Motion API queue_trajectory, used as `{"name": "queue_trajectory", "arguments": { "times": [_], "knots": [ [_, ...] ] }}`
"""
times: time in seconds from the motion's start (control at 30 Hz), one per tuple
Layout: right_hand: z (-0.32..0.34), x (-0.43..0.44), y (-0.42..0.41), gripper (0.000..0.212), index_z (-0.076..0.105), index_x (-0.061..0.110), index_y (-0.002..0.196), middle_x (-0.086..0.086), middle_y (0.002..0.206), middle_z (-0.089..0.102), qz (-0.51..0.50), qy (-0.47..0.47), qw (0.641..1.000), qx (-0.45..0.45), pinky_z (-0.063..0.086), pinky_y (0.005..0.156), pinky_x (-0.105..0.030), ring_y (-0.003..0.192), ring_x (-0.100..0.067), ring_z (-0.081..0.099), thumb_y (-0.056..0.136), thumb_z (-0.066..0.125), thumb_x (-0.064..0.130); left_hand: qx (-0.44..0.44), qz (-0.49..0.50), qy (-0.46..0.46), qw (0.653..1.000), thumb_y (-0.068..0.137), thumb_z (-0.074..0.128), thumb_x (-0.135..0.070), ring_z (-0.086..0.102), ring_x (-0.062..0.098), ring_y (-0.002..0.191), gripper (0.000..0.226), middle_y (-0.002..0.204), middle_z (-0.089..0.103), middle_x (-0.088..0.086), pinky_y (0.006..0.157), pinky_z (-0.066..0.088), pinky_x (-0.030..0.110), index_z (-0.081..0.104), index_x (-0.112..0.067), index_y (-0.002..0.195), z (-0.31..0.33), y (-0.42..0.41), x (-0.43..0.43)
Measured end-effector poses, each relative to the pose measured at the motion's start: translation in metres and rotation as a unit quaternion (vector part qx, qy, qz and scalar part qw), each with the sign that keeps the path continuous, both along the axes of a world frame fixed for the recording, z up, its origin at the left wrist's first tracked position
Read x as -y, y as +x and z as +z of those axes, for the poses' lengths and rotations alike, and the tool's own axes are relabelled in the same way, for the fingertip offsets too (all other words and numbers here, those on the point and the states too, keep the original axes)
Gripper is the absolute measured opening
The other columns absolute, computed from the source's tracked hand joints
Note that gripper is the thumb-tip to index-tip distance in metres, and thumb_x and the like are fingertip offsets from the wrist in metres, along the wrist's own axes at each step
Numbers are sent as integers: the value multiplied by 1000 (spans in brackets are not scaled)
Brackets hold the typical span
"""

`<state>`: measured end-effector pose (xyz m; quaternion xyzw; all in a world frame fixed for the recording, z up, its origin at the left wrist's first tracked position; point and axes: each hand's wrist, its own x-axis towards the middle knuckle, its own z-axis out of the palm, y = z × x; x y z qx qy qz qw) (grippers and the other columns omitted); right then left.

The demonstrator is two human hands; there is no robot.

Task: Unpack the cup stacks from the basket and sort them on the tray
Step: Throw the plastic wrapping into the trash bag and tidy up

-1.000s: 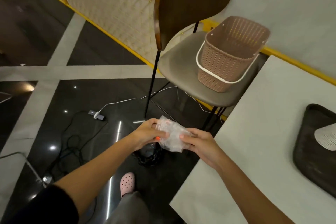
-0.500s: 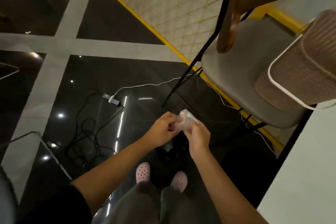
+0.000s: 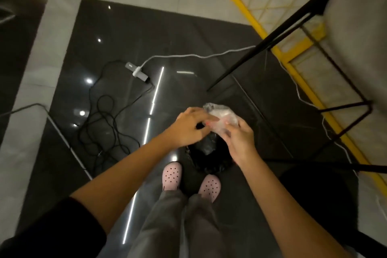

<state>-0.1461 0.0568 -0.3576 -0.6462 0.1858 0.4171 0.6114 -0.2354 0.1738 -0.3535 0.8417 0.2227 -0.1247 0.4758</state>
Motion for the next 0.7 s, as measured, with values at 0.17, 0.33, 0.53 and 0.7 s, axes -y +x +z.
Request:
{"name": "queue_trajectory", "arguments": {
  "times": [0.17, 0.33, 0.53, 0.7],
  "knots": [
    [-114, 13, 10, 35, 56, 7, 119, -17, 120, 58, 71, -135, 985, 81, 51, 90, -41, 110, -32, 58, 88, 45, -3, -2, 107, -61, 992, 87, 58, -15, 55, 18, 113, 30, 120, 61, 5, 91, 36, 6, 62, -12, 116, -97, -8, -6],
    [-207, 34, 4, 39, 57, 9, 122, -16, 125, 57, 307, -282, 876, 242, 42, 88, -29, 116, -31, 52, 91, 39, -3, -70, 137, -32, 988, 90, 56, -12, 55, 12, 109, 34, 124, 59, 3, 83, 33, 1, 57, -14, 124, -203, -30, -5],
    [-302, 51, -10, 24, 58, 5, 110, -23, 109, 59, 489, -320, 776, 237, 46, 79, -35, 97, -36, 59, 89, 46, 2, -14, 164, 16, 986, 92, 53, -11, 59, 18, 95, 36, 110, 60, 10, 90, 45, 24, 55, -14, 127, -267, -38, 4],
    [-355, 42, -19, 21, 60, -2, 105, -24, 114, 57, 526, -345, 744, 224, 46, 87, -32, 103, -36, 57, 90, 46, 0, 31, 174, 49, 983, 89, 55, -4, 55, 11, 82, 31, 100, 53, 8, 74, 39, -2, 61, -9, 120, -283, -42, 3]
  ]
}}
